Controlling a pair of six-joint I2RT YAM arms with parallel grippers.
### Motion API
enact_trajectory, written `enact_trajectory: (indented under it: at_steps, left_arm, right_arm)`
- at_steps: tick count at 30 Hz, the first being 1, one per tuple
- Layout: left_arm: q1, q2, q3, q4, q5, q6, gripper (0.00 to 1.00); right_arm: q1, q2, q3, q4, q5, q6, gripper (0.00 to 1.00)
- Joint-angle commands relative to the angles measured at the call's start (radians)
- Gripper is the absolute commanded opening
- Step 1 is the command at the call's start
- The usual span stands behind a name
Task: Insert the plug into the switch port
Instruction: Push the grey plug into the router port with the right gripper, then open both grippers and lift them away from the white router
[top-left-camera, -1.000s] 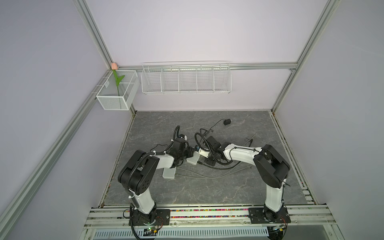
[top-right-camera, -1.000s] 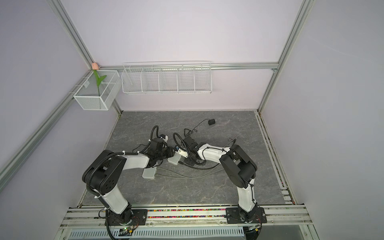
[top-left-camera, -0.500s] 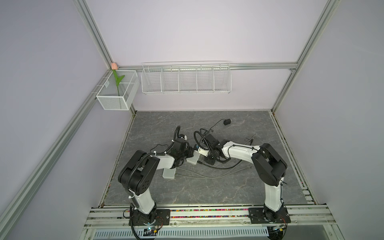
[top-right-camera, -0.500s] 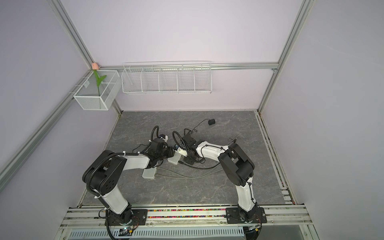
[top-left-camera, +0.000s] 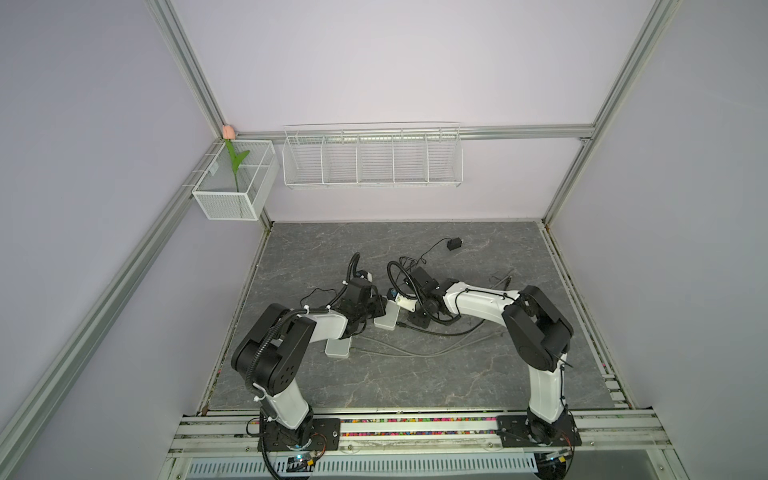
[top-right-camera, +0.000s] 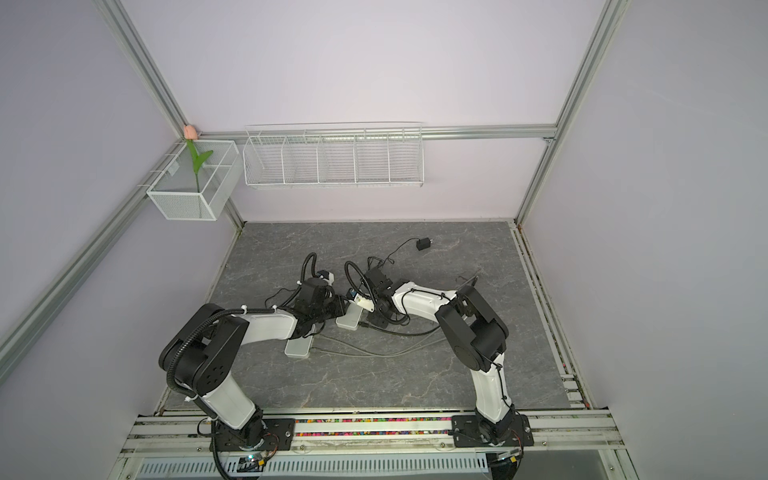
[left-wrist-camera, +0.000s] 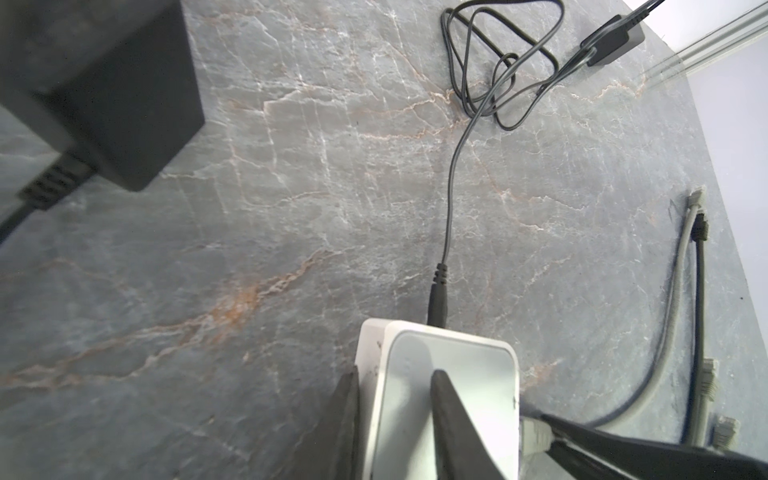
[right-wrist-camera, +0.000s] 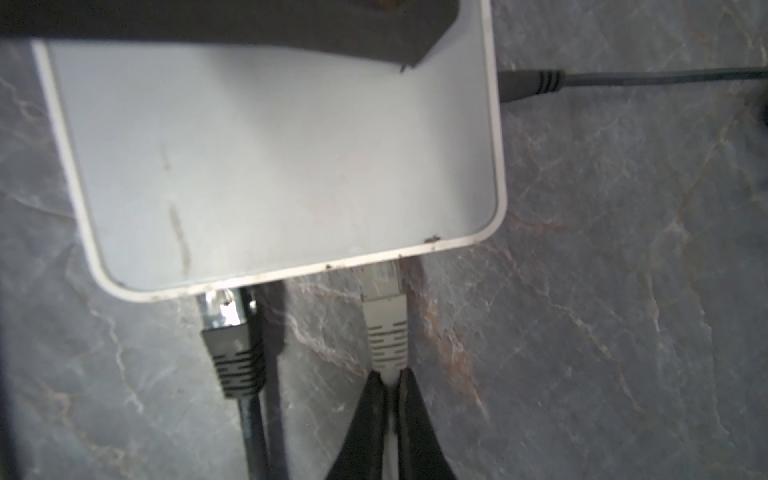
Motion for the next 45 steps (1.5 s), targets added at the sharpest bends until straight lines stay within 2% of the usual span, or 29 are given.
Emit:
enact_trajectory:
  at_steps: [1,12,20,34,37,40,45]
  left_arm:
    - [-0.064,0.002,-0.032,-0.115,0.219,-0.025,0.28]
    - [-0.025,-0.021,0.040,-0.188,0.205,0.007,0.29]
    - [0.009,-0.085,0.060,-0.266,0.174,0.041,0.30]
    - [0.028,-0.261,0.092,-0.420,0.044,0.100,0.34]
    - [0.028,-0.297,0.108,-0.452,0.008,0.109,0.35]
    - [0.028,-0.330,0.128,-0.484,-0.026,0.118,0.36]
    - [0.028,-0.390,0.152,-0.538,-0.073,0.125,0.40]
  right_arm:
    - [0.015,0.038,0.079,0.287,-0.085,-0.032,0.10]
    - [-0.002,0.053,0.113,0.221,-0.100,-0.086,0.10]
    - [-0.002,-0.015,0.061,0.207,-0.044,-0.085,0.21]
    - [-0.017,-0.213,-0.029,0.205,-0.036,0.000,0.48]
    - [-0.031,-0.257,-0.029,0.196,-0.075,0.053,0.65]
    - [-0.044,-0.302,-0.036,0.198,-0.117,0.087,0.68]
    - [-0.051,-0.365,-0.041,0.174,-0.111,0.105,0.69]
